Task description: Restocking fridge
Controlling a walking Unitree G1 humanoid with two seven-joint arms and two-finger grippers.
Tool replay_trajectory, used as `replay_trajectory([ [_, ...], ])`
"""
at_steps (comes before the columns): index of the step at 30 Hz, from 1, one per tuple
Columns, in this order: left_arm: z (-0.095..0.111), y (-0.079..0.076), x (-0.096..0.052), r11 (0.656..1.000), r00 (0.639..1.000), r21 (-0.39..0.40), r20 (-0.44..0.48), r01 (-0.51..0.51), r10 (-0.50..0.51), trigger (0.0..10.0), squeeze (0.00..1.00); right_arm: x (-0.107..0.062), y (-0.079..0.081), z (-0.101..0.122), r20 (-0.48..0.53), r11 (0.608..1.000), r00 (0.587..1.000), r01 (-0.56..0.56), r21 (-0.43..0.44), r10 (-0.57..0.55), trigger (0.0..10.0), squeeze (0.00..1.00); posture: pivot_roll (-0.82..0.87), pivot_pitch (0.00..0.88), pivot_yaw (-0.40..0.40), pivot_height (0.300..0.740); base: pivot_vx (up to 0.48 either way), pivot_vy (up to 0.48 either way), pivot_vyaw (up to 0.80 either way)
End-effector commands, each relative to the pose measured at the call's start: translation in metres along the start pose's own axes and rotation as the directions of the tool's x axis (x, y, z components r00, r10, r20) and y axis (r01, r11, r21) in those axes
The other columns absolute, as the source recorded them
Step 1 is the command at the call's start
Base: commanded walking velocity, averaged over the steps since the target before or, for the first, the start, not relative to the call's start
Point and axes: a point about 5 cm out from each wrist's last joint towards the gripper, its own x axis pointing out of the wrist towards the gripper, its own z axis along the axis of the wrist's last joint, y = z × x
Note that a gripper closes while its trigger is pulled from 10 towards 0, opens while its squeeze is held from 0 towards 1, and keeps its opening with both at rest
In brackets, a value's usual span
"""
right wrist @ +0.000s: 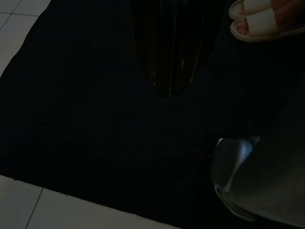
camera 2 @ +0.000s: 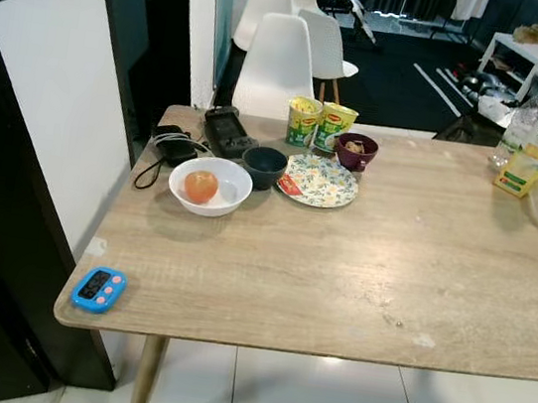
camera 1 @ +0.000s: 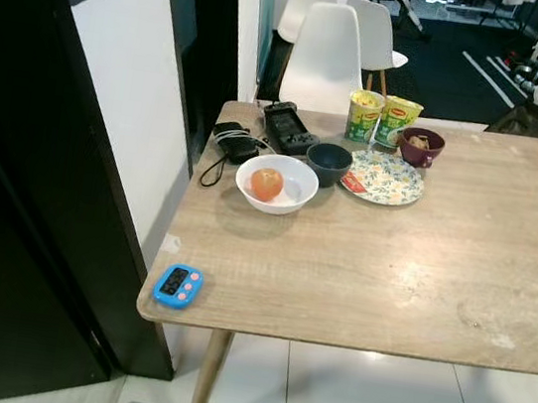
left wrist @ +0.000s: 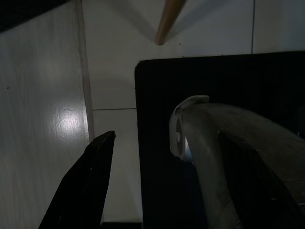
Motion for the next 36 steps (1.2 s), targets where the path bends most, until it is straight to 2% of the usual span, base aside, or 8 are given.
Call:
replay_trajectory([
  [1, -0.01, -0.004, -0.001, 1.0, 0.999, -0.011, -0.038, 0.01, -0.011, 10.0, 0.0, 0.0, 0.001, 0.0, 0.006, 1.0, 1.0, -0.001, 0.004, 0.001, 10.0, 0.0, 0.05, 0.0, -0.052, 0.74, 0.0, 0.0, 0.0],
  [8, -0.009, -0.005, -0.001, 1.0, 0.999, 0.001, -0.035, 0.024, -0.024, 10.0, 0.0, 0.0, 0.002, 0.001, 0.008, 1.0, 1.0, -0.005, 0.005, 0.005, 10.0, 0.0, 0.05, 0.0, -0.049, 0.74, 0.0, 0.0, 0.0],
  [29, -0.003, -0.007, 0.0, 0.999, 0.999, 0.014, -0.01, 0.043, -0.043, 10.0, 0.0, 0.0, 0.002, 0.0, 0.007, 1.0, 1.0, -0.01, 0.008, 0.01, 10.0, 0.0, 0.05, 0.0, -0.047, 0.74, 0.297, 0.0, 0.0],
  [34, 0.001, -0.006, 0.001, 0.999, 0.999, -0.023, 0.014, 0.038, -0.038, 10.0, 0.0, 0.0, 0.002, 0.0, 0.006, 1.0, 1.0, -0.01, 0.006, 0.01, 10.0, 0.0, 0.05, 0.0, -0.05, 0.74, 0.061, 0.0, 0.0],
  [36, -0.001, -0.009, 0.001, 0.998, 0.998, 0.011, -0.003, 0.065, -0.065, 10.0, 0.0, 0.0, 0.002, 0.0, 0.005, 1.0, 1.0, -0.01, 0.004, 0.01, 10.0, 0.0, 0.06, 0.0, -0.05, 0.74, 0.0, -0.234, 0.0],
])
